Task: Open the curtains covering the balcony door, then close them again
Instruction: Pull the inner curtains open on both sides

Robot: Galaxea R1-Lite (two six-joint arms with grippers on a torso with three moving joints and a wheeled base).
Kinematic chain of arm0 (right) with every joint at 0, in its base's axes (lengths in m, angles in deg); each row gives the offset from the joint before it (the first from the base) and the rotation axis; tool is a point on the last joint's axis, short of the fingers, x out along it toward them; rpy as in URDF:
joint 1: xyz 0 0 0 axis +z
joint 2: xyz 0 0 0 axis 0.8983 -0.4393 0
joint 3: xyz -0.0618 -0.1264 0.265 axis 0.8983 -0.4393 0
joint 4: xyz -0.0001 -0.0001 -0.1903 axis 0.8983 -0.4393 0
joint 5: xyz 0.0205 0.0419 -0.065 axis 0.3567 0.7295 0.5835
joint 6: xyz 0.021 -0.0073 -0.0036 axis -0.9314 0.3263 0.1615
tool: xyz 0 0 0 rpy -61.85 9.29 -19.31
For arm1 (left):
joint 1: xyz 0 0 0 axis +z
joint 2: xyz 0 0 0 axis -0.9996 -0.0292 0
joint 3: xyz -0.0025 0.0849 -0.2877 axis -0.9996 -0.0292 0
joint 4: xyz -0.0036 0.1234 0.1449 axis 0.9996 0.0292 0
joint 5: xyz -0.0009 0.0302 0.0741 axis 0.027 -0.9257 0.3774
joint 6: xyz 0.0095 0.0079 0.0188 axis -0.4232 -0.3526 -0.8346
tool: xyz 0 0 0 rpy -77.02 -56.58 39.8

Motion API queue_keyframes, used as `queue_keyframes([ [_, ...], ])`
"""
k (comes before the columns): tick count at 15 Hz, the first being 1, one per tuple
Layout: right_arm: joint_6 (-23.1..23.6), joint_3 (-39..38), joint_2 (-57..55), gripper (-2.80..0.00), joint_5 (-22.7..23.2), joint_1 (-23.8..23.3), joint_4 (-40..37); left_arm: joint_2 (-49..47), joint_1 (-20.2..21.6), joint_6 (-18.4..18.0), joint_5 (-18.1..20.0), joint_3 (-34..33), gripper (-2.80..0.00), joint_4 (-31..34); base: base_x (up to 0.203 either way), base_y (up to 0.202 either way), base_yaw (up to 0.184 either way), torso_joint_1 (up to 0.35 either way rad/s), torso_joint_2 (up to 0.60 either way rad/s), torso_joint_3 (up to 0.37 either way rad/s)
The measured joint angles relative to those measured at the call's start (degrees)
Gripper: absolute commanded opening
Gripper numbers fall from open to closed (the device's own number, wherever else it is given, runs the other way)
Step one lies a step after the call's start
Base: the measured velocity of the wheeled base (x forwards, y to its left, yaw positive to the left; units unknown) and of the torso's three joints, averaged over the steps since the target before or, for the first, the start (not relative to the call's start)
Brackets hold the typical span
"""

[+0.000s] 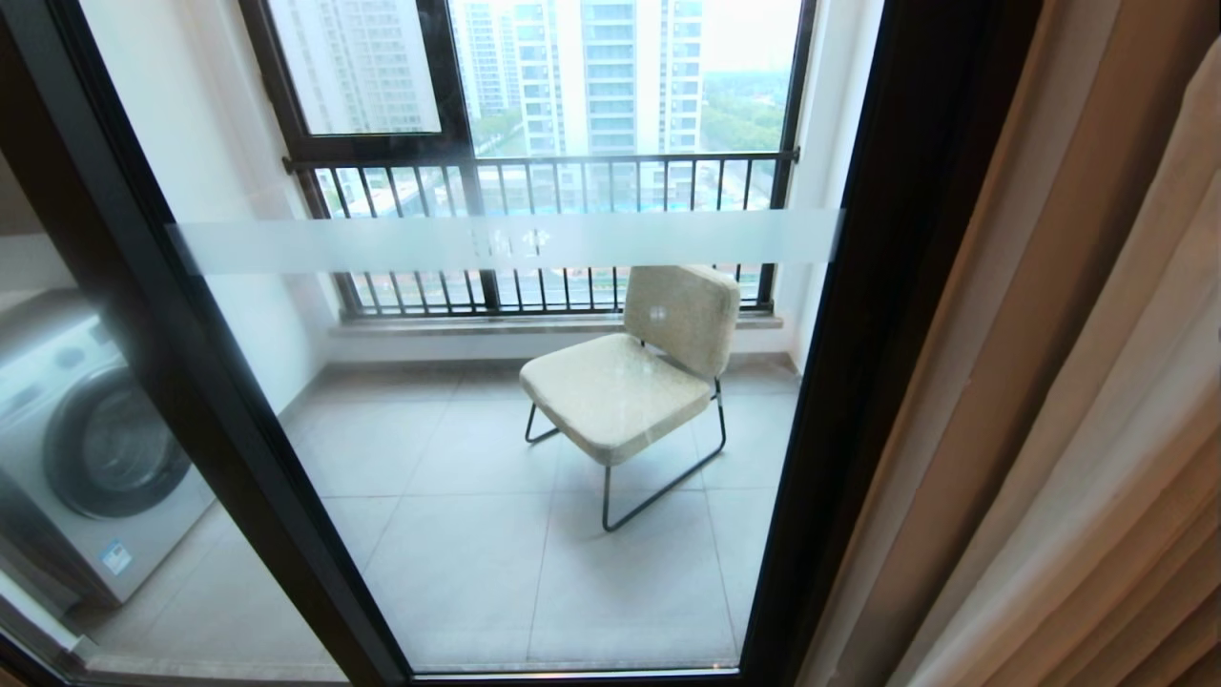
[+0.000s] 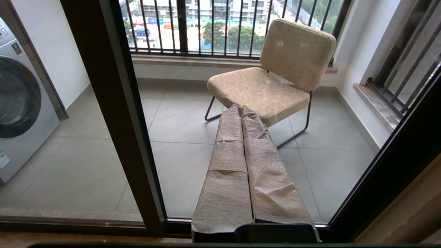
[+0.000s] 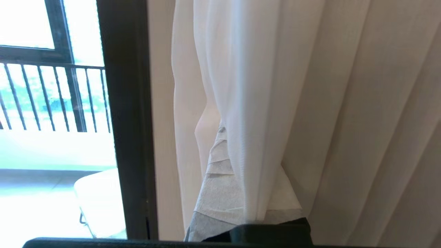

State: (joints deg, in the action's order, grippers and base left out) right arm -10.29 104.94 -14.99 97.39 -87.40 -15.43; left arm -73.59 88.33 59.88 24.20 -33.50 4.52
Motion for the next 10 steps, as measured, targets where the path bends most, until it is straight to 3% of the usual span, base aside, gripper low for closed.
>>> queue_keyframes([
  [2,-0.04,-0.37,0.76,-2.80,0.05,0.24,-0.10,0.00,0.00,0.00,0.00,0.02,-2.80,-0.04,0.000,0.000,0.000,0.000,0.00,0.000],
  [3,-0.06,-0.46,1.03,0.00,0.09,0.30,-0.22,0.00,0.00,-0.02,0.00,0.02,-2.80,-0.02,0.000,0.000,0.000,0.000,0.00,0.000],
  [10,-0.15,-2.22,4.03,0.00,0.10,0.34,-0.31,0.00,0.00,-0.01,0.00,0.00,-2.80,-0.02,0.000,0.000,0.000,0.000,0.00,0.000],
])
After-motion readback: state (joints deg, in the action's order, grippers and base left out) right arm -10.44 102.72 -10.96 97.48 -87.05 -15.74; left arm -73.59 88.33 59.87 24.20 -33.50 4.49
